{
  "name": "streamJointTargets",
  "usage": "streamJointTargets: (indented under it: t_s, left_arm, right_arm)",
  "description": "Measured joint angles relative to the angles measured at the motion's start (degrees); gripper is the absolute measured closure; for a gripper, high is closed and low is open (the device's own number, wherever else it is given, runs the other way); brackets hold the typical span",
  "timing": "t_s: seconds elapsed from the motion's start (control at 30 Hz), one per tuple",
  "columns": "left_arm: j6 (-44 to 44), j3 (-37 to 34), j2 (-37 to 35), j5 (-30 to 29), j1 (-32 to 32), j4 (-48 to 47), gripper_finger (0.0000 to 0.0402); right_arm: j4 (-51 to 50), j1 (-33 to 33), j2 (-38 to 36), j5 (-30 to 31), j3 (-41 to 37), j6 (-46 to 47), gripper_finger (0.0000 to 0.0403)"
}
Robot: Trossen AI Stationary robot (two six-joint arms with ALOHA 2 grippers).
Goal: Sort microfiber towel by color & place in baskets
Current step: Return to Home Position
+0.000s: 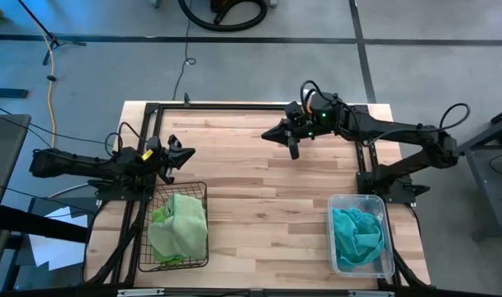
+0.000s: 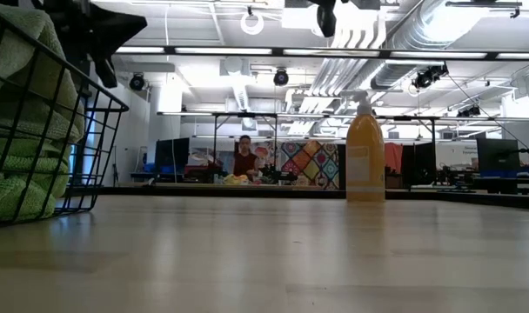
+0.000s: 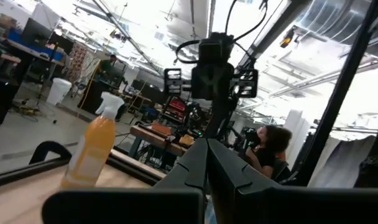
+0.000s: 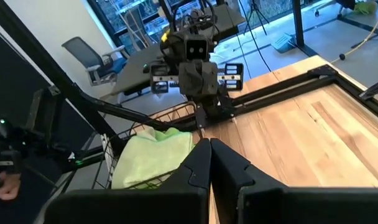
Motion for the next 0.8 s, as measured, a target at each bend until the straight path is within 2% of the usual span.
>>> streamJointTargets:
  t_s: [0.17, 0.4, 0.57, 0.67, 0.8]
  left_arm:
    - [1.6, 0.0, -0.4, -0.6, -0.8, -0.3, 0.0401]
    - [1.9, 0.1, -0.4, 1.3, -0.8, -2.1, 0.0401]
    - [2.4, 0.1, -0.4, 1.3, -0.8, -3.6, 0.0401]
    - [4.4, 0.1, -0.4, 1.3, -0.8, -5.2, 0.0401]
    - [5.1, 0.1, -0.3, 1.4, -0.8, -7.2, 0.0401]
  right_arm:
    - [-2.6, 0.0, -2.4, 0.1, 0.0, 0.1, 0.0403]
    - [-13.3, 1.6, -9.0, 1.0, 0.0, -0.7, 0.0403]
    - [-22.0, 5.5, -15.3, 7.3, -0.9, -5.7, 0.0403]
    - [-20.2, 7.3, -21.8, 9.9, -7.3, -4.5, 0.0403]
    - [-11.9, 9.9, -33.3, 10.9, -20.7, 1.9, 0.0403]
